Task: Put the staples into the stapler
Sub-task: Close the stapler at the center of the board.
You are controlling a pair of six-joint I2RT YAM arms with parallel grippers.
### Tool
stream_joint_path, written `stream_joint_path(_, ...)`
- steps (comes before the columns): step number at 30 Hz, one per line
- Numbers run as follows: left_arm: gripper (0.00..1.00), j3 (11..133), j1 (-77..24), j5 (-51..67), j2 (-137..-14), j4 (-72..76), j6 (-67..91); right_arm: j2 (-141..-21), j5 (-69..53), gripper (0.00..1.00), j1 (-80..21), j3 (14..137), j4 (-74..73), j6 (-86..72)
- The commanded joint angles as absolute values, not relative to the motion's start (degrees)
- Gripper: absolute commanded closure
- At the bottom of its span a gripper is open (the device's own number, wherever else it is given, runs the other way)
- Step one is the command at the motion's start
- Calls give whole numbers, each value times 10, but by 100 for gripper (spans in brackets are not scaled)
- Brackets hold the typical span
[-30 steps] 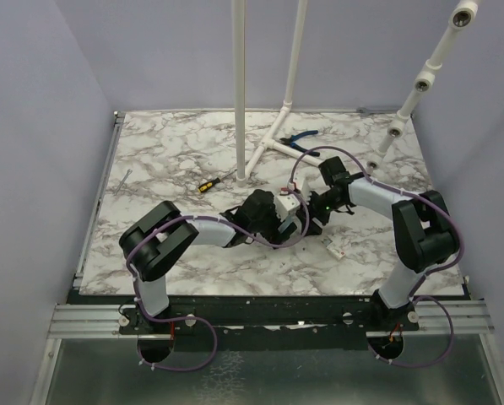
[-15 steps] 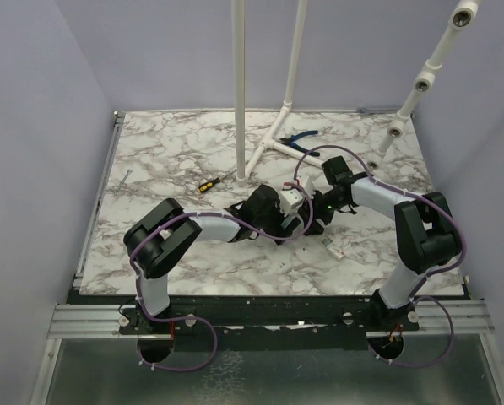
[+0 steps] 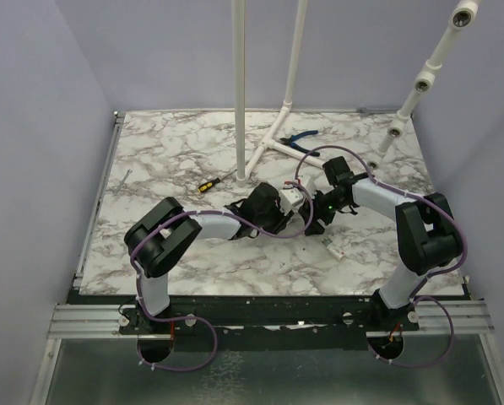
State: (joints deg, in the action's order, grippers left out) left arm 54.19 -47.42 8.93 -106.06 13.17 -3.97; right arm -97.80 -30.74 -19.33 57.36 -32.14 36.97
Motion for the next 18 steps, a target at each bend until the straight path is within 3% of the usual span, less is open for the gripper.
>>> stream_joint_path(1,67,543,-466,103,-1075,37,-43,-963,-315,30,-198,560,-334,384)
stream_joint_path(8,79,554,-466,131,-1091,8,-98,-963,-342,30,-198,559,-330,365)
stream_joint_path(14,100,557,-465,138,-1080,1,-155,-954,-334,29,-196,556,-316,346)
stream_joint_path(18,100,545,-465,149,-1048,2,-211,-948,-350,21,-190,557,-301,316)
